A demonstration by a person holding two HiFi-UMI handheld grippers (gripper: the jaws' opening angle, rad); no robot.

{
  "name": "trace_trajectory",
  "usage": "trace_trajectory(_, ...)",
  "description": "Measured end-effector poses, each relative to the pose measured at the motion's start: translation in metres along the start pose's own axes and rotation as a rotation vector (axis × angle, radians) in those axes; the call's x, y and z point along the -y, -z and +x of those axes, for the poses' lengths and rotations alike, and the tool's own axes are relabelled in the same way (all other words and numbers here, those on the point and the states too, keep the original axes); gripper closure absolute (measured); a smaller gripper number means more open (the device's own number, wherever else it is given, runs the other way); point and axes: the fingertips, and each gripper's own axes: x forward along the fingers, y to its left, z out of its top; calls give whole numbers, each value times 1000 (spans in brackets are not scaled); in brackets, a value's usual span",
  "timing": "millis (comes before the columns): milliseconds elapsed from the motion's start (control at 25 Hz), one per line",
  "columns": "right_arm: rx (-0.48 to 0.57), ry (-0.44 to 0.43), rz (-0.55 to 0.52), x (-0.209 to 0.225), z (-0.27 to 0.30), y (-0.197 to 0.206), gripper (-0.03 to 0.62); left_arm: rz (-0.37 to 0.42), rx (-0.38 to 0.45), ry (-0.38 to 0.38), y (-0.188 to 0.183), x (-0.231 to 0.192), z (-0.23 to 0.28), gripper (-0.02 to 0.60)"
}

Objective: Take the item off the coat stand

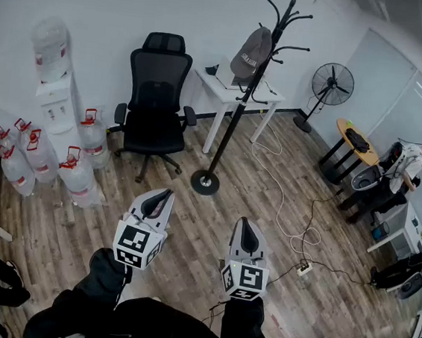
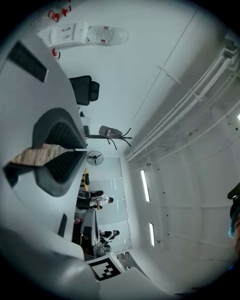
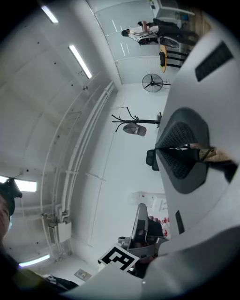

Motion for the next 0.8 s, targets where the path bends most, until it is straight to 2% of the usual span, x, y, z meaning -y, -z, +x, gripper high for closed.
trace_trajectory(800, 7, -7, 23, 6, 13, 6, 577, 10, -12, -24, 2, -9, 10, 546)
